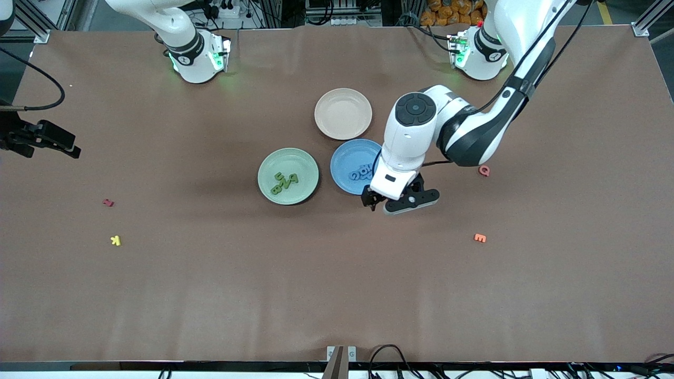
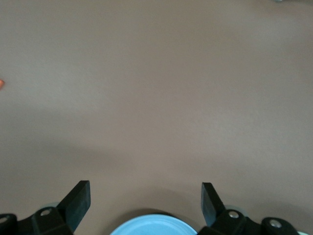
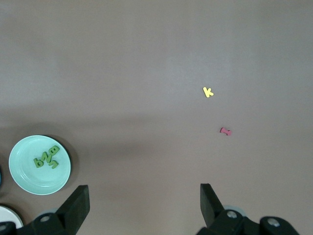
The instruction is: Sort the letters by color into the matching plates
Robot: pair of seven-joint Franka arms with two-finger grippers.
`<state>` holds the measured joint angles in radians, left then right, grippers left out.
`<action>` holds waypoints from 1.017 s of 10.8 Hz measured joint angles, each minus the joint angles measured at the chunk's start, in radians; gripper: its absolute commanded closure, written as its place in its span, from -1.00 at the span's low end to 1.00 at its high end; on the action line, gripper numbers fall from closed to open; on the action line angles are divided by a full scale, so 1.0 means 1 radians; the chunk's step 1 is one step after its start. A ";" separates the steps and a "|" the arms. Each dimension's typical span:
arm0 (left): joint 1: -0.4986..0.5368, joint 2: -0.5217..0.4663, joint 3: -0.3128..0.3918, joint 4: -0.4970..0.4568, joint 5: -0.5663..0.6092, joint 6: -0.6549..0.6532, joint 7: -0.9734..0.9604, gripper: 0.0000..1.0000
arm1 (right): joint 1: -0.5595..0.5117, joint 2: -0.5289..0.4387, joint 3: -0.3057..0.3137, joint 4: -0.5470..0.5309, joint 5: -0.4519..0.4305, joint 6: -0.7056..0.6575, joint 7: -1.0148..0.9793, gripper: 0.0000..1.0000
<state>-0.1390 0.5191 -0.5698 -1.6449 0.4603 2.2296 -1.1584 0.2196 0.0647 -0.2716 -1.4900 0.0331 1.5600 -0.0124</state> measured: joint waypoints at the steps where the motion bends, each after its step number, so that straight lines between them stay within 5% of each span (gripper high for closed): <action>1: 0.017 -0.010 0.000 0.005 -0.007 -0.007 0.024 -1.00 | 0.001 0.000 0.000 0.000 0.000 0.000 -0.002 -1.00; 9: 0.188 -0.128 0.001 0.107 -0.234 -0.236 0.501 -1.00 | 0.003 0.000 -0.001 0.000 -0.002 -0.002 -0.002 -1.00; 11: 0.203 -0.155 0.059 0.117 -0.306 -0.264 0.649 -1.00 | 0.003 0.000 -0.001 0.000 -0.002 -0.003 -0.002 -1.00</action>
<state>0.0637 0.3639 -0.5108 -1.5274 0.1544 1.9659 -0.5098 0.2228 0.0648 -0.2726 -1.4901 0.0315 1.5573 -0.0148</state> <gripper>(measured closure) 0.000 0.000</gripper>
